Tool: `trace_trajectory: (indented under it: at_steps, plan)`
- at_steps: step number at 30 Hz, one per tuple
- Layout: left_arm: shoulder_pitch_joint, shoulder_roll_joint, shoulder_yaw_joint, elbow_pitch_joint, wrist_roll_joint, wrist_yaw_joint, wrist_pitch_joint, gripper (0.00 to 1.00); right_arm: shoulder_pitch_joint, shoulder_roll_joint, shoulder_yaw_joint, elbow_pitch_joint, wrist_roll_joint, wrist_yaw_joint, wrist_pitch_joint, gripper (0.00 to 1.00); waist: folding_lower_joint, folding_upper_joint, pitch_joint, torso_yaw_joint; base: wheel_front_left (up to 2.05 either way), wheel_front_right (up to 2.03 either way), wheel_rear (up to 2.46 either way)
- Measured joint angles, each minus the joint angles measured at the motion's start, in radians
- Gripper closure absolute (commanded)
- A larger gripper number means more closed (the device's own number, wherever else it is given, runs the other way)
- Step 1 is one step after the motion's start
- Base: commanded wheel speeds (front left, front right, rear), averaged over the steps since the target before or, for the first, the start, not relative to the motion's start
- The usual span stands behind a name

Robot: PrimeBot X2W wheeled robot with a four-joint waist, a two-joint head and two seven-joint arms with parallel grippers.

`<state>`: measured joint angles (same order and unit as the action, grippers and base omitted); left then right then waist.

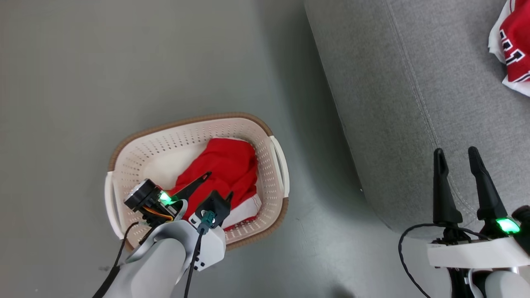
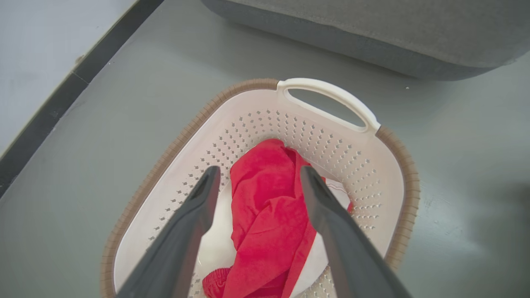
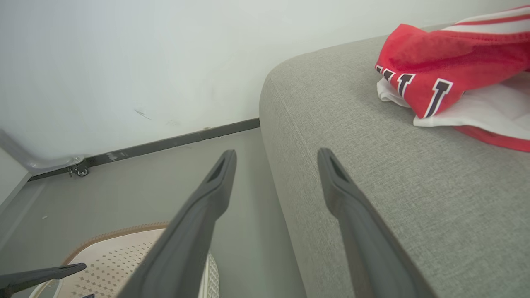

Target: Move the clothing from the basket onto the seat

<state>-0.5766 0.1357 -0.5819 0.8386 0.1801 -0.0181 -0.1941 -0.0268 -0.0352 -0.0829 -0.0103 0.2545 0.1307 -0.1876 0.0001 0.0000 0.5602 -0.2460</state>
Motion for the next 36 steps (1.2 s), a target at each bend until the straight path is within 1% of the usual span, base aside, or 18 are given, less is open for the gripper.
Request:
trace_trajectory:
  at_steps: [4,11,13,18,22,24,27,32,36]
  plan:
    - [-0.021,0.012,-0.002,0.025,0.012,0.000,0.001,0.00,-0.029,0.000,0.021,0.017,0.013,0.000,-0.011,0.00,0.0000,0.0000,0.041,-0.021,0.00,0.00,0.00]
    - [-0.072,0.049,-0.001,0.066,0.037,0.002,0.019,0.00,-0.083,0.000,0.052,0.049,0.042,0.000,-0.024,0.00,0.0000,0.0000,0.107,-0.057,0.00,0.00,0.00]
    - [-0.082,0.057,0.001,0.080,0.037,0.011,0.028,0.00,-0.096,0.000,0.062,0.057,0.048,0.000,-0.026,0.00,0.0000,0.0000,0.123,-0.068,0.00,0.00,0.00]
    - [-0.093,0.085,0.001,0.111,0.048,0.014,0.044,0.00,-0.137,0.000,0.075,0.081,0.060,0.000,-0.042,0.00,0.0000,0.0000,0.161,-0.096,0.00,0.00,0.00]
    - [-0.117,0.093,0.006,0.132,0.051,0.016,0.051,0.00,-0.155,0.000,0.093,0.096,0.065,0.000,-0.046,0.00,0.0000,0.0000,0.188,-0.119,0.00,0.00,0.00]
    - [-0.126,0.095,0.015,0.142,0.048,0.027,0.061,0.00,-0.168,0.000,0.098,0.107,0.073,0.000,-0.051,0.00,0.0000,0.0000,0.200,-0.130,0.00,0.00,0.00]
    - [-0.127,0.115,0.016,0.166,0.049,0.033,0.076,0.00,-0.191,0.000,0.125,0.119,0.087,0.000,-0.056,0.00,0.0000,0.0000,0.223,-0.152,0.00,0.00,0.00]
    - [-0.132,0.134,0.019,0.189,0.052,0.047,0.088,0.00,-0.210,0.000,0.143,0.139,0.090,0.000,-0.059,0.00,0.0000,0.0000,0.248,-0.178,0.00,0.00,0.00]
    - [-0.151,0.144,0.031,0.206,0.051,0.069,0.099,0.00,-0.232,0.000,0.158,0.149,0.104,0.000,-0.059,0.00,0.0000,0.0000,0.266,-0.198,0.00,0.00,0.00]
